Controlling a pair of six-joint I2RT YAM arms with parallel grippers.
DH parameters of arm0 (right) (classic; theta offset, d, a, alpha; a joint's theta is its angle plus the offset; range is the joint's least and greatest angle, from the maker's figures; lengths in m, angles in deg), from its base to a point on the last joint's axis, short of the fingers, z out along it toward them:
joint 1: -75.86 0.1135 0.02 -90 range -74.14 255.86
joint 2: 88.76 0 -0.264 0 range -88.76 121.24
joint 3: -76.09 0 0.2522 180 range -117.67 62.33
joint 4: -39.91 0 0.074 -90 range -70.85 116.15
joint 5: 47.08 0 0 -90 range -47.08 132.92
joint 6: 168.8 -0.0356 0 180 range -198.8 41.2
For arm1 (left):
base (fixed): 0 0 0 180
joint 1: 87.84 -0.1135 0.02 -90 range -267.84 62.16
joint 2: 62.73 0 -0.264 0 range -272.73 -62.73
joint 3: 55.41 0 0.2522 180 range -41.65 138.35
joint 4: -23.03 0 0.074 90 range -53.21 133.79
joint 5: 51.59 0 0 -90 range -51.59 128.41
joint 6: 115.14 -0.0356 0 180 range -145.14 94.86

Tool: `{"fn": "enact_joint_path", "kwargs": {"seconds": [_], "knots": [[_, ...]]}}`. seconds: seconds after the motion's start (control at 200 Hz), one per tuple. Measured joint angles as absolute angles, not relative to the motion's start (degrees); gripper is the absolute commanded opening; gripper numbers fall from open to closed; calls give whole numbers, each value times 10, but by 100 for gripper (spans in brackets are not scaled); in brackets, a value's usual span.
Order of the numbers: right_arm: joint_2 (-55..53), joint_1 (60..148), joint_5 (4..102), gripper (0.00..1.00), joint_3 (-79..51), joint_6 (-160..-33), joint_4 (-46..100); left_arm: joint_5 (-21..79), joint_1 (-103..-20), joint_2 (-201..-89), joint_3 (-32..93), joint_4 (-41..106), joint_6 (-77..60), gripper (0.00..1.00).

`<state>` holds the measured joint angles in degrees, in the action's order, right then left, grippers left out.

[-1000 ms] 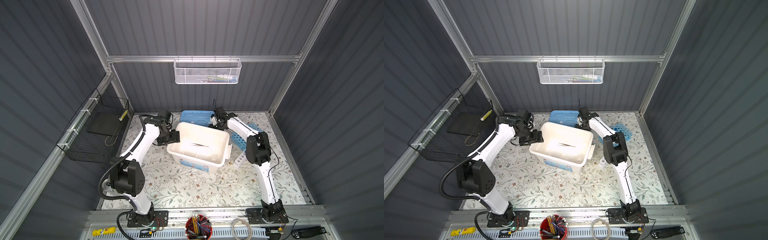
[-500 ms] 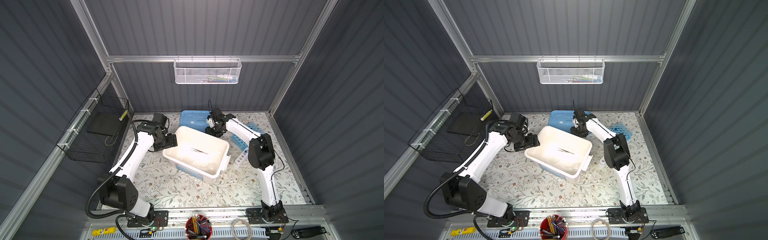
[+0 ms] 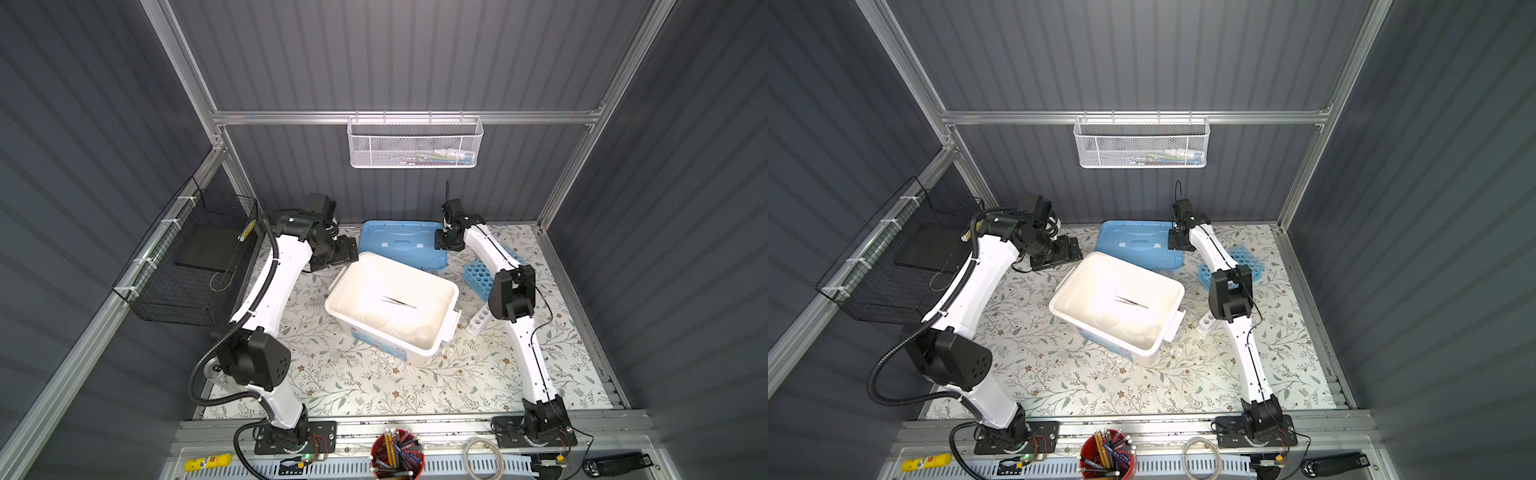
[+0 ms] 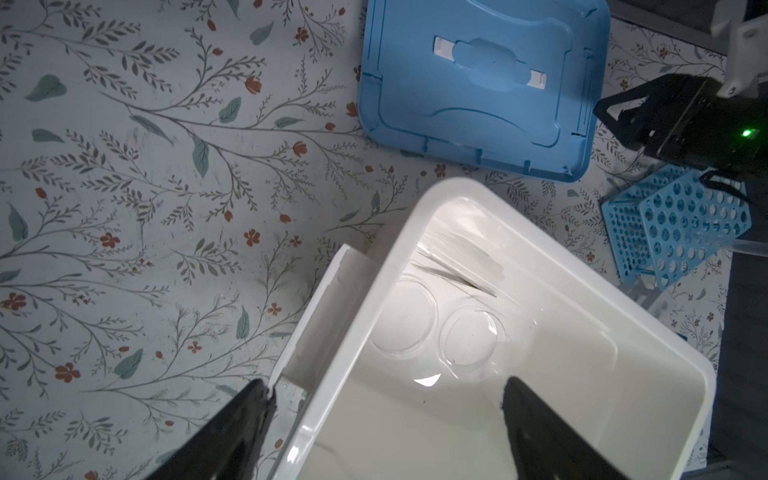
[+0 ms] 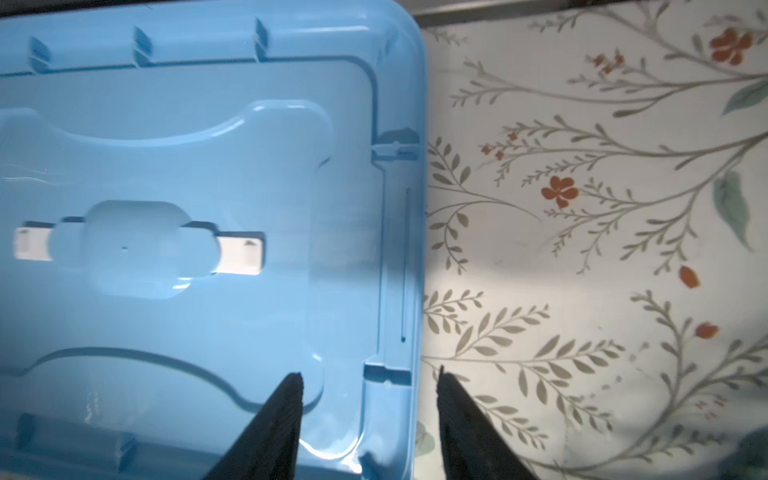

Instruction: Organize the chemistry lab equipment

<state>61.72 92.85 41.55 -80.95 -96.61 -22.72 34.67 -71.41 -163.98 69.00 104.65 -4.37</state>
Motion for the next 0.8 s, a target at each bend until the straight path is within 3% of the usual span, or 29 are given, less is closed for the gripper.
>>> {"fn": "enact_joint_path", "kwargs": {"seconds": [0.315,0.8], "knots": [[637,920,401,44,-795,-971,-233,344,-714,-1803,856,1061,-70,89],[637,898,404,30,-794,-982,-243,327,-737,-1861,920,1066,-83,89]]}}
